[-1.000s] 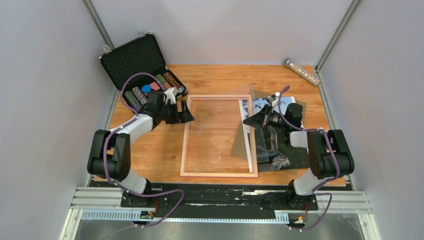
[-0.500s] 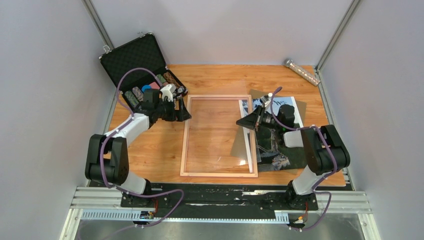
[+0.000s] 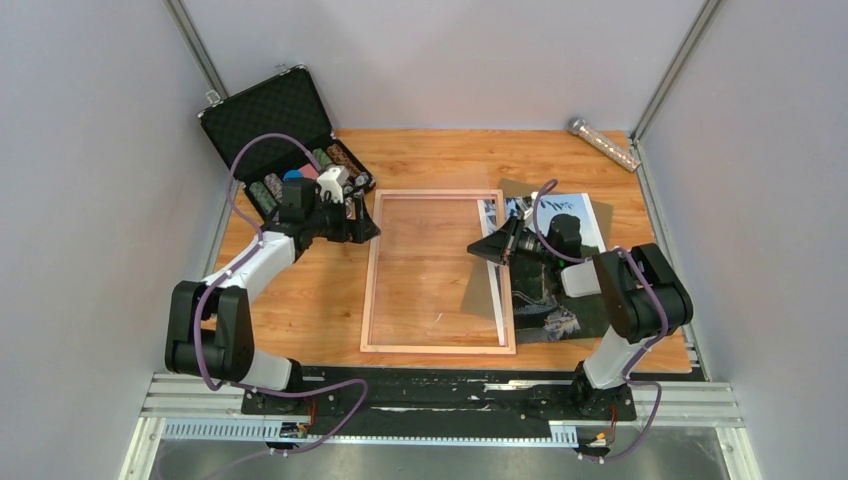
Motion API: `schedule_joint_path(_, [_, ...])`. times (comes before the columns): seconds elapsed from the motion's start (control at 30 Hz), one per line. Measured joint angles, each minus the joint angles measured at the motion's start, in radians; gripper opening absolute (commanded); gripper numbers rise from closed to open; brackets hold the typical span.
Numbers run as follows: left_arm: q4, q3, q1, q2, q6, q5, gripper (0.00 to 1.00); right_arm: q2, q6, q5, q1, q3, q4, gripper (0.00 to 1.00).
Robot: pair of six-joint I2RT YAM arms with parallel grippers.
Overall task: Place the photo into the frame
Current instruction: Place the photo frame item in the photo frame.
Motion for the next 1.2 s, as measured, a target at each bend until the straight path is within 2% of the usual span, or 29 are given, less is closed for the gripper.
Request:
schedule_joint_path(0.53, [0.045,-0.051,0.000,0.000,-0.001,0.013,1.00,-0.050,-0.084,0.083,0.000,-0.034,-0.099,0.00])
schedule_joint_path(1.2, [0.066,-0.088,0.000,0.011,-0.001,0.029,1.00,-0.023,-0.085,0.090,0.004,-0.035,-0.103,0.00])
